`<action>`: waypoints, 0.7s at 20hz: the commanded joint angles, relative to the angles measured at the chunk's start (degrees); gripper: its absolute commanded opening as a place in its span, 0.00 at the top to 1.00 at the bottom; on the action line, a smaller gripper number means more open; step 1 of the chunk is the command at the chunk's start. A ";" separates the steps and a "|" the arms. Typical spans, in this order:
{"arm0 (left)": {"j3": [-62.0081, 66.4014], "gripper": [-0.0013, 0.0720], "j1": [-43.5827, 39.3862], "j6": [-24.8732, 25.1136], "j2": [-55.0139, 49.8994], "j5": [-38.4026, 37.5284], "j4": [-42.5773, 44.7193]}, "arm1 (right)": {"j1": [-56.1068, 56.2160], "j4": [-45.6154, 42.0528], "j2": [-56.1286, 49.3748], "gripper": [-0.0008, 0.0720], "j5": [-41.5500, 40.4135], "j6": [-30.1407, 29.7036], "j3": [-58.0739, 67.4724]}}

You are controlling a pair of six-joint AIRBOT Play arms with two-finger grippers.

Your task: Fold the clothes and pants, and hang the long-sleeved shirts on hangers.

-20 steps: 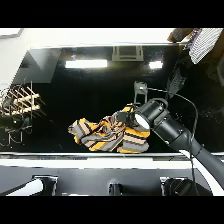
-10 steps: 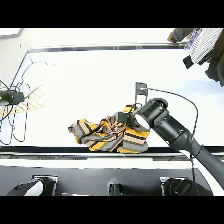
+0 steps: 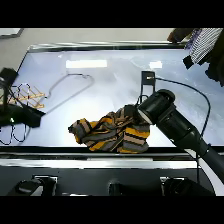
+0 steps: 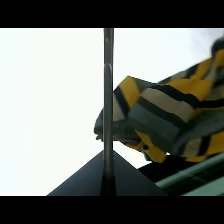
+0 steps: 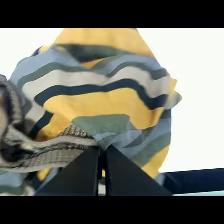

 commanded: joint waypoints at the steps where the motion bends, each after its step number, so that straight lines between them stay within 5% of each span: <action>1: -5.22 0.96 -12.87 -2.27 8.50 0.39 -0.48 | -0.02 -4.98 0.02 0.94 3.23 1.18 0.61; 6: -6.29 0.96 -22.14 -8.28 15.85 0.55 0.92 | -0.04 -8.59 -0.31 0.94 3.72 4.98 0.61; 12: -6.34 0.96 -22.25 -8.44 18.08 -1.25 -0.63 | -0.13 -12.13 -1.31 0.94 2.60 15.85 0.61; 14: -6.51 0.96 -22.27 -8.39 18.05 -1.40 -1.14 | -3.61 -6.49 -1.36 0.94 -0.22 17.46 0.61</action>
